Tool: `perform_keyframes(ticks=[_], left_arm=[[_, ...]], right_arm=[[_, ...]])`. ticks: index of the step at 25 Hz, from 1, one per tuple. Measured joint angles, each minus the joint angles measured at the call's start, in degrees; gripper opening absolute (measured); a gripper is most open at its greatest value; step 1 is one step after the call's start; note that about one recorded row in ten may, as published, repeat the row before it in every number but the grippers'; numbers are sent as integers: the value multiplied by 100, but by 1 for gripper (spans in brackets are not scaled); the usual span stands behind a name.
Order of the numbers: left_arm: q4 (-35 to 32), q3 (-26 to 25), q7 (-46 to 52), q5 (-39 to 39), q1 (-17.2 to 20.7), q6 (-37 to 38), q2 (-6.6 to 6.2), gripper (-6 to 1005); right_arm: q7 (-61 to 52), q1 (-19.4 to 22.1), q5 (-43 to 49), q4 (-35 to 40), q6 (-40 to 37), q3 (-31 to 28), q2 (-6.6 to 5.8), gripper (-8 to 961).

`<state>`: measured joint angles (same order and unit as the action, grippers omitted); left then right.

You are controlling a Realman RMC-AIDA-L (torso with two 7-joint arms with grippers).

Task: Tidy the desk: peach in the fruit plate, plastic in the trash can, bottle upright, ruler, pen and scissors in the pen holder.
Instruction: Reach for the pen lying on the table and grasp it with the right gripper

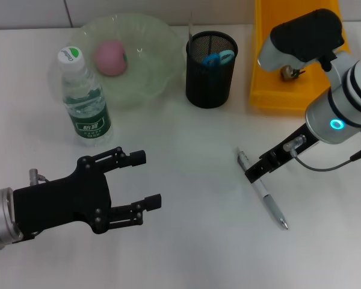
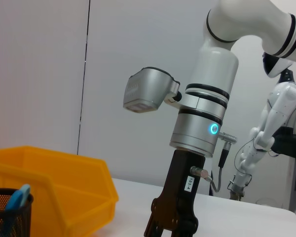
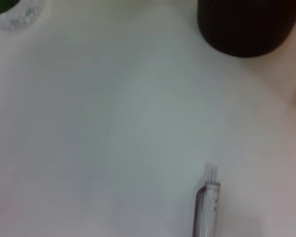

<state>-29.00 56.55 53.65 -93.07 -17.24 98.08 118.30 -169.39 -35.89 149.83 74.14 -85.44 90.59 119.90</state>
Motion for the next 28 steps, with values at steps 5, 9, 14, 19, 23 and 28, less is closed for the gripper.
perform_keyframes(ticks=[5,9,14,19,23,28], left_arm=[[0,-6,-10,0,-7,-23,-1,802],[0,2,-12,0,2,-36,-1,802],[0,5,-13,0,16,-43,-1,802],[0,5,-13,0,21,-44,-1,802],[0,6,-13,0,23,-45,-1,802],[0,6,-13,0,17,-44,-1,802]], right_arm=[[-2,-17,-8,-82,120,90,-3,794],[-3,-19,-32,-112,193,96,-3,713],[-5,-95,-228,-315,297,99,-2,561],[-7,-187,-234,-517,345,133,-2,487],[-7,-190,-234,-539,355,142,-2,481],[-6,-199,-233,-585,413,160,-2,433]])
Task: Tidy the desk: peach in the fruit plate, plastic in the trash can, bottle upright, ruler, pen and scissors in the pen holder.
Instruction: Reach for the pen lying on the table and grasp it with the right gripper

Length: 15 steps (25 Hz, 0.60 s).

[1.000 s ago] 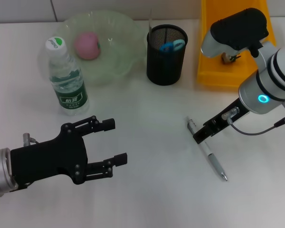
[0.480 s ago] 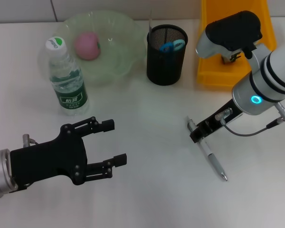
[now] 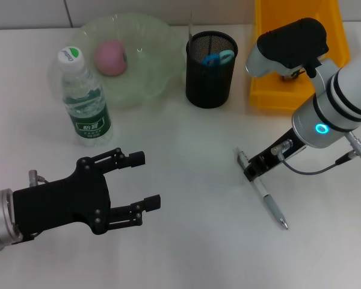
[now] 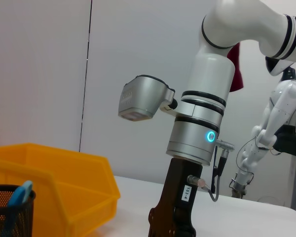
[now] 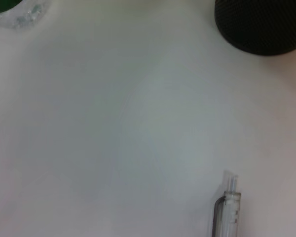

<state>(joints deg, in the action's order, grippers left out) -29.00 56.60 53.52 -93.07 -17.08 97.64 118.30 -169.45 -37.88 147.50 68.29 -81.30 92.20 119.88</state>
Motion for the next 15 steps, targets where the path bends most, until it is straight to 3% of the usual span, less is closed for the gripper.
perform_keyframes(ticks=[9,15], left_arm=[[0,-8,0,0,7,0,0,802],[0,-14,0,0,12,0,0,802]], right_arm=[[0,-13,-6,-133,69,0,0,305],[0,-66,-6,-306,132,0,0,294]])
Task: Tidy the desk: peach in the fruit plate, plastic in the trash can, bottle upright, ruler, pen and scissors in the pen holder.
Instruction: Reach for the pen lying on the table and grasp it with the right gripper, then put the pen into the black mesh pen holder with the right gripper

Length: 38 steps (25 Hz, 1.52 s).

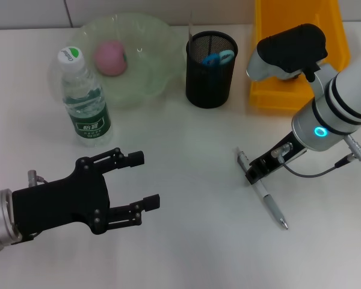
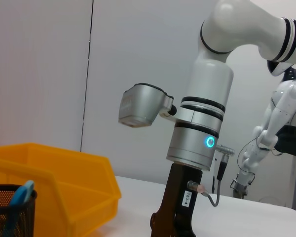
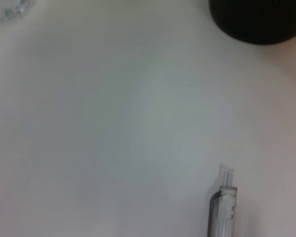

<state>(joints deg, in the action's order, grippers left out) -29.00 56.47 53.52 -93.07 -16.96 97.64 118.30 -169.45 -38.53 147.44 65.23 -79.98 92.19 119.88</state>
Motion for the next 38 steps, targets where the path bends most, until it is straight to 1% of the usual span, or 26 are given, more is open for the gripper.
perform_keyframes(ticks=[5,10,16,19,23,25,28,29,31,33,35,36,38], left_arm=[[0,-5,-1,0,6,0,0,802],[0,-17,-15,0,18,0,0,802],[0,-20,-18,0,18,0,0,802],[0,-20,-18,0,18,0,0,802],[0,-37,-55,0,18,1,0,802],[0,-40,-66,5,21,9,0,802],[0,-41,-70,29,25,20,0,802],[0,-41,-70,33,25,19,0,802],[0,-41,-70,37,26,11,0,802],[0,-41,-70,40,26,6,0,802],[0,-43,-73,41,27,-4,0,802],[0,-44,-76,43,26,-7,0,802],[0,-49,-83,43,26,-23,0,802]], right_arm=[[0,-20,0,-72,76,19,0,284],[0,-32,0,-93,173,114,-1,162],[0,28,-1,43,174,137,1,139],[1,154,-2,363,134,101,-12,127],[1,435,-4,994,66,84,-30,119],[8,621,-6,1420,49,42,-37,119],[143,974,-67,2296,145,-243,-42,119],[262,1114,-183,2616,236,-384,-37,119],[671,1396,-624,3156,656,-692,-25,118],[1282,1640,-1204,3402,1253,-931,-12,118],[2226,1847,-2032,3284,2145,-1050,-20,118],[2582,1889,-2324,3164,2454,-1055,-28,118],[3750,1926,-3205,2631,3335,-1033,-47,118]])
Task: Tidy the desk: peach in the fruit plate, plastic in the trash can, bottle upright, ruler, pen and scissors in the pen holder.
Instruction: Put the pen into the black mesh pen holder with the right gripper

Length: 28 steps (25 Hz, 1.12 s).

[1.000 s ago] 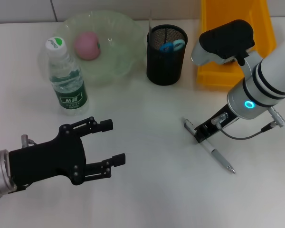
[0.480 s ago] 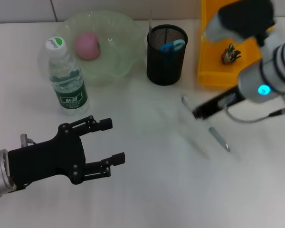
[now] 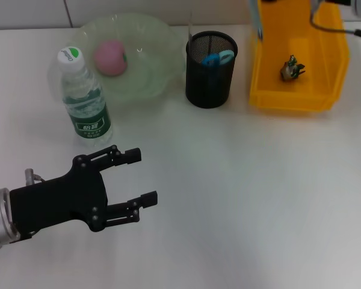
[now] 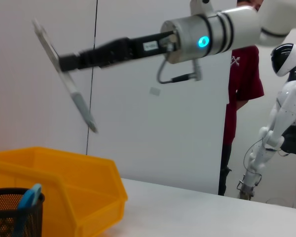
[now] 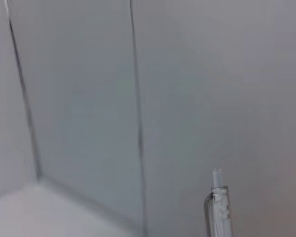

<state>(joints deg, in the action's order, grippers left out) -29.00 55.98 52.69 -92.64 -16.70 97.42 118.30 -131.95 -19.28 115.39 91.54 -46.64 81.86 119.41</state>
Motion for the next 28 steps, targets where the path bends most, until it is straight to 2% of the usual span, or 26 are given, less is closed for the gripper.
perform_keyframes(ticks=[3,6,11,14,20,28], left_arm=[[0,-12,-4,5,-5,-12,0,802],[0,-53,-5,11,-13,-16,1,802],[0,-123,11,25,-21,-23,9,802],[0,-140,45,28,-26,-10,9,802],[0,-140,60,28,-22,4,9,802],[0,-139,63,25,-44,12,9,802]], right_arm=[[1793,-83,-1380,-883,892,128,3,118],[4019,-347,-3258,-1951,1352,339,12,118],[7278,-856,-6311,-3630,1129,548,38,119],[8353,-1073,-7440,-4447,684,594,34,119],[9152,-1458,-8057,-5660,38,533,32,119],[9321,-1924,-8116,-6582,-18,534,41,120]])
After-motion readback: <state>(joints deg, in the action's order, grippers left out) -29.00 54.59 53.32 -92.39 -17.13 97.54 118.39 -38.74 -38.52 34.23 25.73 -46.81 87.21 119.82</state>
